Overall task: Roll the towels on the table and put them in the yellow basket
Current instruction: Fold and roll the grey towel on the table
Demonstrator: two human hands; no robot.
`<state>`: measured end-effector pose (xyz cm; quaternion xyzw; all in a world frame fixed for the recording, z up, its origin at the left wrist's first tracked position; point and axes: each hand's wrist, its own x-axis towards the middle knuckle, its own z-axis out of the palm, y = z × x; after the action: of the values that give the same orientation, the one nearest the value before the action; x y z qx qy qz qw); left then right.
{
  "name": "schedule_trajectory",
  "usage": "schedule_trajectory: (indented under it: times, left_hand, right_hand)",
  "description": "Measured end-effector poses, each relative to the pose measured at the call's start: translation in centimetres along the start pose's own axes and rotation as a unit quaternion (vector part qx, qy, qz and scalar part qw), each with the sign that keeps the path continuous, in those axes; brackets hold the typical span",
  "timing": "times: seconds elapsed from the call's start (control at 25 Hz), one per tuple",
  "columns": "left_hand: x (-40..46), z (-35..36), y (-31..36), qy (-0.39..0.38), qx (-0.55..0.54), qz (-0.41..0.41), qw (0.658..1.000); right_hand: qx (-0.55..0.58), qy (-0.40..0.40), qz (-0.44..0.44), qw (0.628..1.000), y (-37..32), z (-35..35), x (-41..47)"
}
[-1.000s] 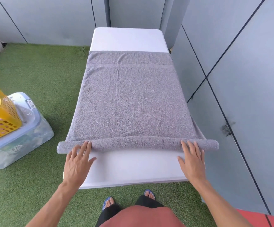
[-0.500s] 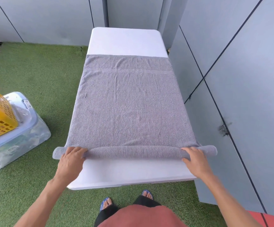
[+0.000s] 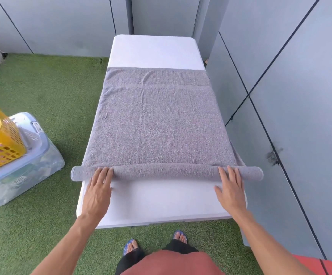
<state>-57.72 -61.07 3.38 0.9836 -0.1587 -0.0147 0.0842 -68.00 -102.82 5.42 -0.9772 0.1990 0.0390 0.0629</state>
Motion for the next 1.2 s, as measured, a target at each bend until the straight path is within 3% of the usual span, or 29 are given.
schedule_trajectory:
  times: [0.24,0.36,0.48,0.6,0.68,0.76,0.92,1.2]
  left_hand:
    - [1.8,-2.9,0.6,0.009,0.000,-0.044,0.999]
    - [0.6,-3.7,-0.8,-0.073,-0.066,-0.033,0.995]
    - [1.9,-4.2,-2.2,-0.139,-0.172,-0.044,0.974]
    - [3.0,-4.4,-1.3,-0.025,-0.162,-0.066,0.984]
    - [1.6,-4.1,-0.1,0.051,-0.090,-0.030,0.994]
    - [-0.8,-2.9,0.7,0.055,0.018,-0.008,0.998]
    - [-0.2,-1.3,0.7,-0.024,0.047,-0.007,0.999]
    - [1.8,-2.7,0.0,-0.062,-0.013,-0.033,0.997]
  right_hand:
    - [0.066,-0.043,-0.022,0.997,0.9,-2.6,2.1]
    - [0.078,-0.103,-0.024,0.991,1.9,-4.0,-0.2]
    - [0.171,-0.140,0.045,0.974,1.6,-5.6,0.7]
    - [0.245,-0.047,0.099,0.963,0.5,-5.7,2.0]
    - [0.162,0.049,0.062,0.984,0.2,-4.2,0.7]
    - [0.045,0.070,0.017,0.996,0.3,-2.0,-1.8]
    - [0.028,0.016,-0.031,0.999,1.0,-0.4,-1.4]
    - [0.038,-0.072,-0.015,0.997,1.1,-2.7,1.3]
